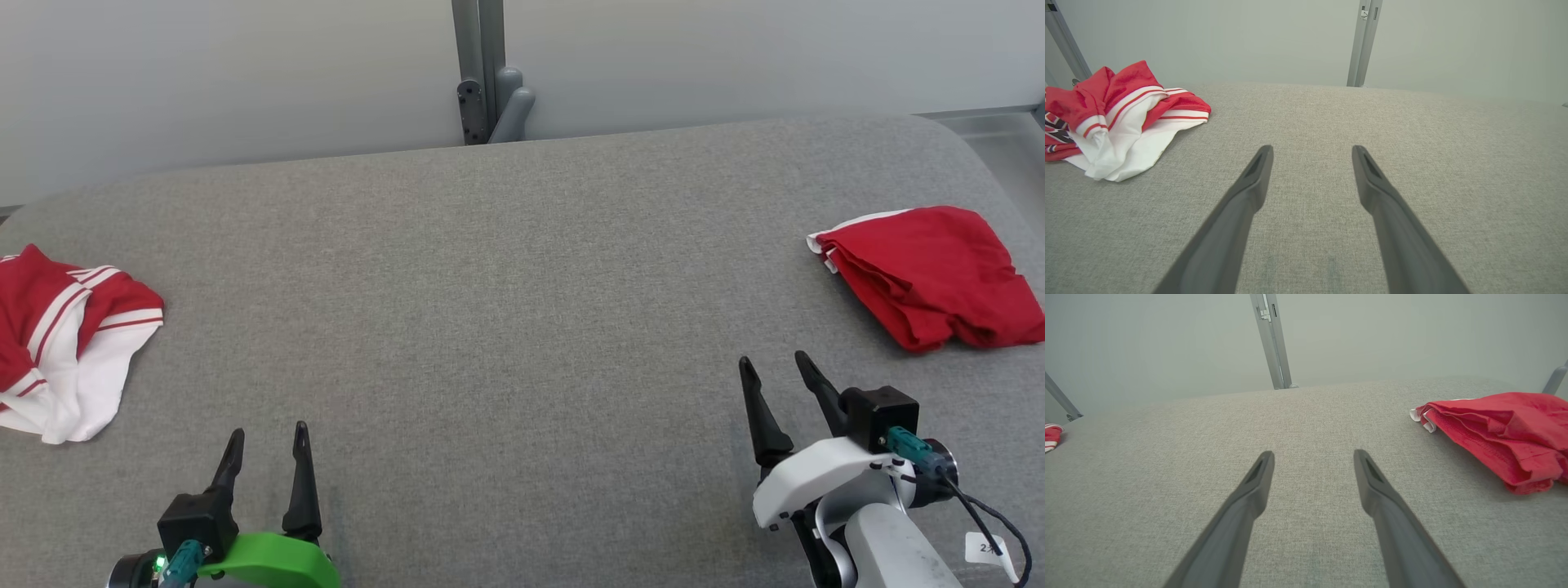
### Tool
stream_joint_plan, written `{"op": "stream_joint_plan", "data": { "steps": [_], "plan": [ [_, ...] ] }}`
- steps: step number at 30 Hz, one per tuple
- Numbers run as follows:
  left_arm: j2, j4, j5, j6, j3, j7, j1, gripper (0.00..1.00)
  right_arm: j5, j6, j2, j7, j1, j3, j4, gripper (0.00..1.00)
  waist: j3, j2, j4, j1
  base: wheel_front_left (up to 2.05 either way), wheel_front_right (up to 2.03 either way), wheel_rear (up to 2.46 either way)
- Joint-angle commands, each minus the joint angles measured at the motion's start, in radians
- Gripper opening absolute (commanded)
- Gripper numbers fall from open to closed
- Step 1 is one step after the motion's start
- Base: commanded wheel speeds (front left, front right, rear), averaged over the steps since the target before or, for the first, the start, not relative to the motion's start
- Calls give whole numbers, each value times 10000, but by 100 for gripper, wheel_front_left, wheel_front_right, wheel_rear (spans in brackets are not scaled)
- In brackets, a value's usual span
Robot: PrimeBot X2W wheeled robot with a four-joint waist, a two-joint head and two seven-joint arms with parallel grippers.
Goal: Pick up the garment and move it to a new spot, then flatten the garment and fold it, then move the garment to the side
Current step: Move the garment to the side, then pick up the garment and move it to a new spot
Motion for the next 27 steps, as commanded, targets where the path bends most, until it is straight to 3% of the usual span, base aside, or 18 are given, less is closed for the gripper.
{"op": "stream_joint_plan", "data": {
  "steps": [1, 7, 16, 27],
  "plan": [
    [42, 3, 30, 49, -52, 0, 25, 100, -72, -11, -1, -27, 62, -67, -84, 100, 41, 0, 53, 1, 0, 0, 0],
    [44, 148, -66, 217, -50, 0, -224, 100, -157, -11, -93, -27, -44, -92, -240, 100, 292, 0, 822, 1, 0, 0, 0],
    [41, 130, -292, 469, 244, 0, -115, 100, -218, -11, -162, -27, -415, 220, -377, 100, 719, 0, 3078, 1, 0, 0, 0],
    [36, 252, -767, 591, 396, 0, 223, 100, -57, -11, -252, -27, -674, 1089, -230, 100, 838, 0, 5110, 1, 0, 0, 0]
  ]
}}
